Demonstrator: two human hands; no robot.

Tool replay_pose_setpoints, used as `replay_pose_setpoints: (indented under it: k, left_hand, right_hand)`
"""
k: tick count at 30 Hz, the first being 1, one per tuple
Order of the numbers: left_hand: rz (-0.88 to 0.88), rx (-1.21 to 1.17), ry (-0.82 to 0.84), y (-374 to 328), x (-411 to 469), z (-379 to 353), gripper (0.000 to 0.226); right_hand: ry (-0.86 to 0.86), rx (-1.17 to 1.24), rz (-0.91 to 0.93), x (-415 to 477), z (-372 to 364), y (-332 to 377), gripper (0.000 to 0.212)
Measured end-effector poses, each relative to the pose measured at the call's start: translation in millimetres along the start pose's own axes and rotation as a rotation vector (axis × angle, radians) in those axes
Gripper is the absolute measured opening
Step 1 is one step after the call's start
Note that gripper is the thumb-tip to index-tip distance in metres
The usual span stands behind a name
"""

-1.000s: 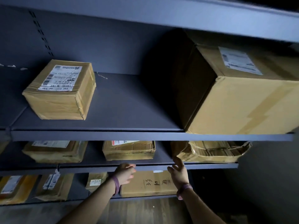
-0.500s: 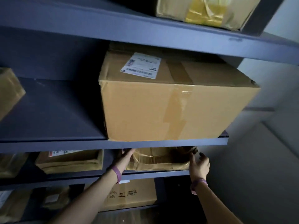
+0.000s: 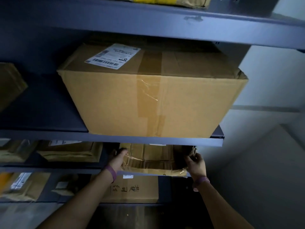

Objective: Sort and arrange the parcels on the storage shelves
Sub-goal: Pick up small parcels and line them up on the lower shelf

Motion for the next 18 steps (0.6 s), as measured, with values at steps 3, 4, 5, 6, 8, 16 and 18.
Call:
replay_pose_setpoints:
  k: [3,4,5,6,8,16,18]
  left_hand:
    - [-0.026,0.014,-0.008,14,-27,17,0.036]
    - [-0.033,0.011,-0.001,20,-38,24,0.031]
    - [-0.045,-0.003,0.013,27,-50,31,0.029]
    - [-0.047,-0.011,0.021,35,-61,38,0.029]
    - [-0.040,-0.019,0.023,53,-81,54,0.028]
    - [0.003,0.001,-0.004,108,-127,108,0.013]
    - [-0.003,-0.007,-0.003,109,-133,114,0.013]
  right_hand:
    - [0.008,-0.011,-0.027,-22,5,-22,0.020]
    - [0.007,-0.004,-0.029,-34,6,-31,0.016]
    - [0.004,0.001,-0.033,-46,6,-40,0.016]
    - [-0.006,0.008,-0.050,-61,6,-49,0.020]
    - [-0.021,0.024,-0.088,-91,5,-68,0.030]
    - [-0.028,0.010,-0.095,-167,5,-114,0.033]
    - [-0.037,0.018,-0.086,-175,5,-114,0.032]
Point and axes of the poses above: each hand's wrist, its own x-axis towards the middle knuckle, its own z-axis out of the back of the hand, y = z × x, the point moved 5 cm from there along x, towards the middle knuckle, and after that the axes turned 15 degrees about -x, right-handed, at the moved point
